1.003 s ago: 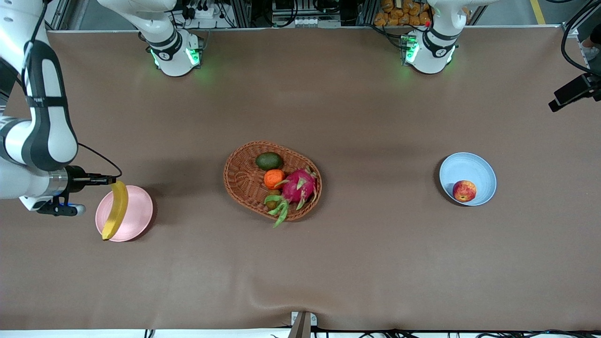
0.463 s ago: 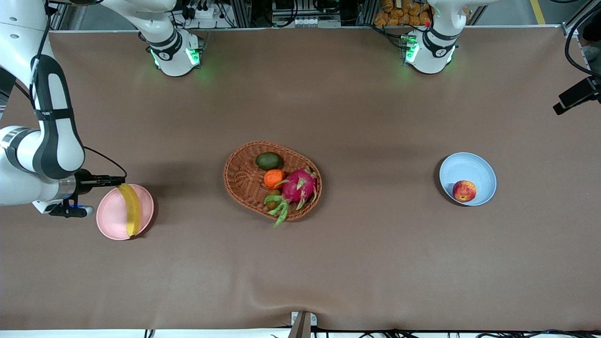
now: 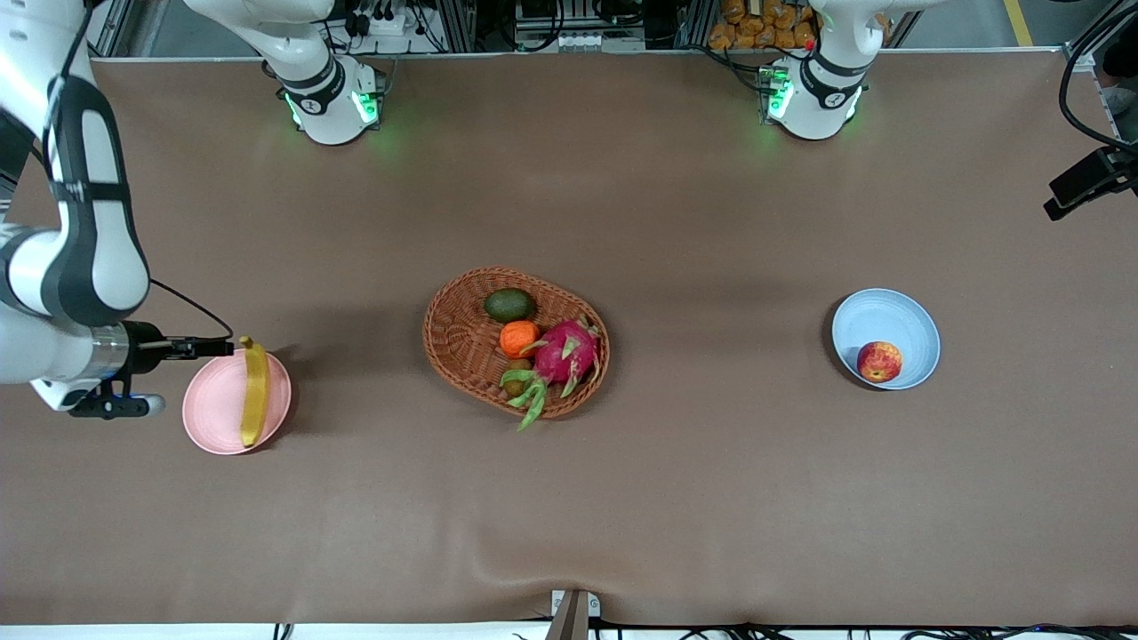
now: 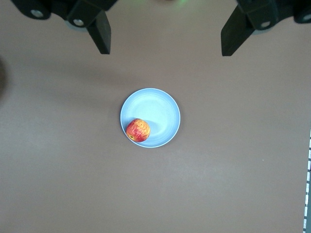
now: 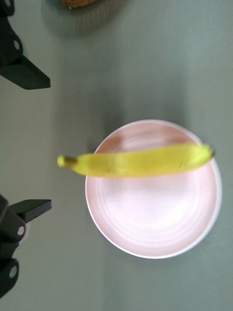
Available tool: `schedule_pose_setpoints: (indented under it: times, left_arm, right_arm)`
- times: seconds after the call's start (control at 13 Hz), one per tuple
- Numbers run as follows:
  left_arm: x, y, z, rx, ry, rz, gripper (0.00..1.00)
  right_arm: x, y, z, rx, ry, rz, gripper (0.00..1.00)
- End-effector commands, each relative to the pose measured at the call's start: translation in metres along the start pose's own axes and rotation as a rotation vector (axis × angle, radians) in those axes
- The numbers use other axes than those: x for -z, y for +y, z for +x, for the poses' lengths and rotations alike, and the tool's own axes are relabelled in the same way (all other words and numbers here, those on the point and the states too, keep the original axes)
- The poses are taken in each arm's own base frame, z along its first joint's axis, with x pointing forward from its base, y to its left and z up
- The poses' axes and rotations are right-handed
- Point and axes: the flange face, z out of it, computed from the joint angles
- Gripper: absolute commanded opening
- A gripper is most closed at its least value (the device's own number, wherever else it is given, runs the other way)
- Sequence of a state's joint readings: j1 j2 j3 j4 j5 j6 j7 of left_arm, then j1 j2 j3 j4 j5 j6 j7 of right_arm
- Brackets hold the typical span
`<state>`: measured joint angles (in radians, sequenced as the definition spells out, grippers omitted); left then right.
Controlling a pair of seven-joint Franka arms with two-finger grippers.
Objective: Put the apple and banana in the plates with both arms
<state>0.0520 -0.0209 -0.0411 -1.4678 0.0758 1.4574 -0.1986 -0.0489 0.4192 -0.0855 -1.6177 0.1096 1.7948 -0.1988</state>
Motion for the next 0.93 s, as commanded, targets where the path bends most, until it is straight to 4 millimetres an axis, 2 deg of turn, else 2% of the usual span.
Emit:
schedule_pose_setpoints:
  times: [0.0,0.23,0.62,0.85]
  left_arm:
    - [0.004,-0.006,-0.002,-0.003,0.014,0.019,1.00]
    - [0.002,-0.010,-0.001,0.003,0.012,0.019,1.00]
    - [0.007,-0.011,-0.003,0.004,0.020,0.015,1.00]
    - [0.008,-0.013,-0.005,0.007,0.012,0.003,1.00]
  right_arm:
    - [0.058,-0.047,-0.027,0.096,0.068,-0.123,1.00]
    - [0.096,-0.051,-0.065,0.098,0.126,-0.125,1.00]
    - [0.144,-0.045,-0.118,0.079,0.214,-0.120,1.00]
    - [0.173,-0.037,-0.138,0.056,0.215,-0.115,1.00]
